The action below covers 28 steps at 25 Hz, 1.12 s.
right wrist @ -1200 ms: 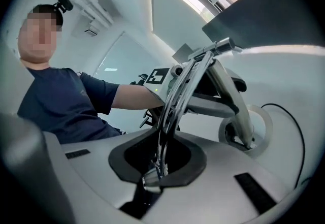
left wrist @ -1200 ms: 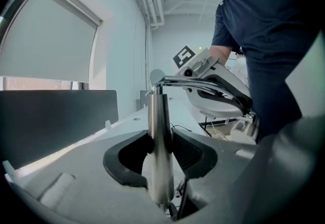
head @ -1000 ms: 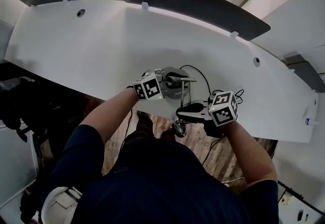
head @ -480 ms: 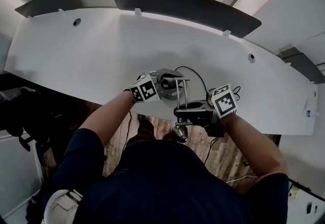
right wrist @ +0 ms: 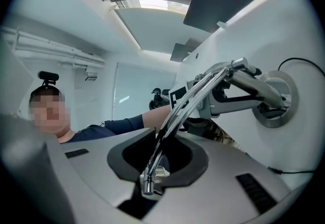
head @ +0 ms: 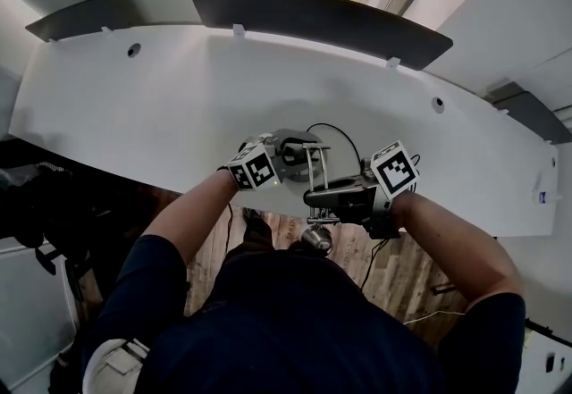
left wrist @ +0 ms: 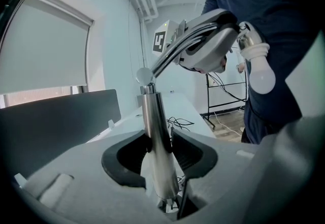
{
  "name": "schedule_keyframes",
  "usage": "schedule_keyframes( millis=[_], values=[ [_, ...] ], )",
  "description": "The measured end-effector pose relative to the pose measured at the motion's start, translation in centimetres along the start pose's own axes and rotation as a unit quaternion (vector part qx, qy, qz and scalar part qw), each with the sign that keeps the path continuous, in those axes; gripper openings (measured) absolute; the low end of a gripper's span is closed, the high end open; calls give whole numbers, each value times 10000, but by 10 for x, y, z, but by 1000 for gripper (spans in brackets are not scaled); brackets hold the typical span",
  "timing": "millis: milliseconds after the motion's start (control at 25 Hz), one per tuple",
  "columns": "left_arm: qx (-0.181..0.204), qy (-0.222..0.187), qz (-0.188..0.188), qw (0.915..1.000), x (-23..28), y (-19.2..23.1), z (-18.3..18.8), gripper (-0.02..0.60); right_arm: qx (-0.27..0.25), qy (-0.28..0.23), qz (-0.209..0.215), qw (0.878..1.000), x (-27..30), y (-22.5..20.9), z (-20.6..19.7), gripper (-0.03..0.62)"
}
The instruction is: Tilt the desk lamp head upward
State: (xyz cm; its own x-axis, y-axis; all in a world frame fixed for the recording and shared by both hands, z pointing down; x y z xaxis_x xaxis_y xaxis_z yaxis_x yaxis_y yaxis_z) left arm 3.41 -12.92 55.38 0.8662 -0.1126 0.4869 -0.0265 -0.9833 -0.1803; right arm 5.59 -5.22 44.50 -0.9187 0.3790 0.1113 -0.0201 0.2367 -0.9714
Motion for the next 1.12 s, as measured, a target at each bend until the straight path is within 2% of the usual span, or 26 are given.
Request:
schedule_keyframes(
  millis=[320,440,600,840,1120],
  values=[
    [192,124,52,9997,2,-3,3,150,355,-33,294,9989,-6,11,4,60],
    [272,192,48,9994,2,-3,4,152,209,65,298,9993,-9,15,12,67],
    [313,157,100,9993,4,-3,3,152,413,159,350,9984,-12,14,13,67],
    [342,106,174,9992,4,0,1,153,370,313,412,9980,-15,19,24,74],
    [336,99,358,9987,3,-2,-3,155,503,246,501,9972,-16,23,27,86]
  ],
)
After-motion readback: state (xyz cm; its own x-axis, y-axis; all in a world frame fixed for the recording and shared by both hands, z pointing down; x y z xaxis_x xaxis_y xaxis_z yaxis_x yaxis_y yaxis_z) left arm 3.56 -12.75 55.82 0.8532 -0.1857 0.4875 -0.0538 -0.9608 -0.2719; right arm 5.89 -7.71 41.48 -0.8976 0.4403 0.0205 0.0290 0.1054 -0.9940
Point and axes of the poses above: the fingertips, and each gripper's own axes: x forward along the fingers, y to its left, z out of its top, the point moved 4 cm from there along -x, backward along the fingers, and after that the axes turned 9 degrees about y, right-handed, at the moved point
